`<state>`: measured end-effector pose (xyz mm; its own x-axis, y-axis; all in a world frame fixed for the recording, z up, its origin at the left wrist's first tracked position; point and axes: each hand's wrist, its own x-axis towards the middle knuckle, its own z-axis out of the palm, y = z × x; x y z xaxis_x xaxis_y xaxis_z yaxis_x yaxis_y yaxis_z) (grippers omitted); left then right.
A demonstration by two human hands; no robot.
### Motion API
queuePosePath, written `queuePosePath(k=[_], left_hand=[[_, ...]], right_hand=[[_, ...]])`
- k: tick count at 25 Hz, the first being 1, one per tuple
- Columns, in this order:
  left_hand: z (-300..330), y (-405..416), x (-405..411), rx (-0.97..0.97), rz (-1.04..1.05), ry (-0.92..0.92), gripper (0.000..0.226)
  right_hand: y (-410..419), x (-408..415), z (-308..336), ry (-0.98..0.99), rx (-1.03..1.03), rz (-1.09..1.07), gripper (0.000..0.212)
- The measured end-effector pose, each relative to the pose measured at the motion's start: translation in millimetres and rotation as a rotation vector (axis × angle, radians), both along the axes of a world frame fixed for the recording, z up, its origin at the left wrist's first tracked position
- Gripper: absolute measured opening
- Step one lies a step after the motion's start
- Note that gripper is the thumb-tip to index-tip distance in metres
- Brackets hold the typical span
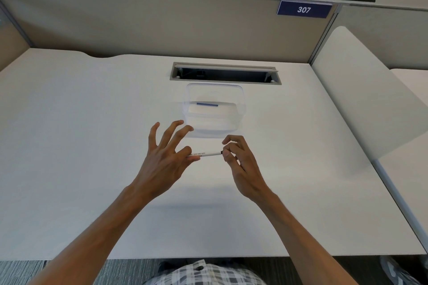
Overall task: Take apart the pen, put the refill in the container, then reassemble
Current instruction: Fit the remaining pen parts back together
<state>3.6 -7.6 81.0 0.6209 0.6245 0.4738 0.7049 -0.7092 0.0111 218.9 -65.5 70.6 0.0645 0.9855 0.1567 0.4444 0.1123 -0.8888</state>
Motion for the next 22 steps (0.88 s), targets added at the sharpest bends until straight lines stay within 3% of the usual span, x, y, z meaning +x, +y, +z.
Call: queuePosePath(k=[9, 16, 22], left_hand=[[-1.5, -1.0, -1.6, 0.035, -0.008, -0.001, 0.04], [-2.5, 1.6, -7.2, -0.037, -0.016, -0.021, 0.04], [-2.5, 2.9, -7.1, -0.047, -0.034, -0.073, 0.044]], right_hand=[[4.6, -4.3, -2.6, 0.053, -0.003, 0.009, 0.028], [0.2, -1.0, 3.1, -0.294, 0.096, 0.05, 0.021], [3.7, 0.7, 1.5, -0.26, 0.104, 0.053, 0.021]])
